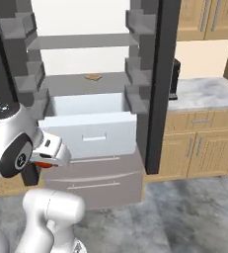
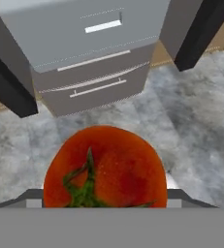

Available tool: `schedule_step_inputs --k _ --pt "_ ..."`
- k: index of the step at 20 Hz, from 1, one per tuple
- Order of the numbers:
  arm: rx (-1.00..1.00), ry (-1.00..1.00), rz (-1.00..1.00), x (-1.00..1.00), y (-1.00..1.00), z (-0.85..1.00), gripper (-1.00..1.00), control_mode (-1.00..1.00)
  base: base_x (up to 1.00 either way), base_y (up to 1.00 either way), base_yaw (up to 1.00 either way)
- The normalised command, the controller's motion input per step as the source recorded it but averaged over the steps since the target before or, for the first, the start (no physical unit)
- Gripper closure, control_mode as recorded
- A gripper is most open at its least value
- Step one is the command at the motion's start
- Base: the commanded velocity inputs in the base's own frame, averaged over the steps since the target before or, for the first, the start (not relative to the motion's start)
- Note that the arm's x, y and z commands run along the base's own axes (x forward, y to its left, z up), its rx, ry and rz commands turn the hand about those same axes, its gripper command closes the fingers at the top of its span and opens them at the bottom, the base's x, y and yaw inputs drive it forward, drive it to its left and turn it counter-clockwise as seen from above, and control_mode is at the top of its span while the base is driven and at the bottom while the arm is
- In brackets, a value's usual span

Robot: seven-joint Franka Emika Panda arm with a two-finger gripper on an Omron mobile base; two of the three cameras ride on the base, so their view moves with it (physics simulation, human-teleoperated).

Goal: Place the tomato and cucumber inside the fridge drawer. Close the drawer after placing the vegetables.

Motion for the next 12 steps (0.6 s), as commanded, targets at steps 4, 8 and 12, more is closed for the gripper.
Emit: schedule_step_inputs --k 4,8,12 --pt "0.00 0.00 0.00 0.00 0.00 0.00 1.00 1.00 1.00 -0.49 0.11" --pt "0.00 0.00 0.00 0.00 0.00 0.00 1.00 1.00 0.48 -0.01 0.19" --pt "0.00 0.00 0.00 0.00 0.00 0.00 1.00 1.00 0.34 0.09 0.38"
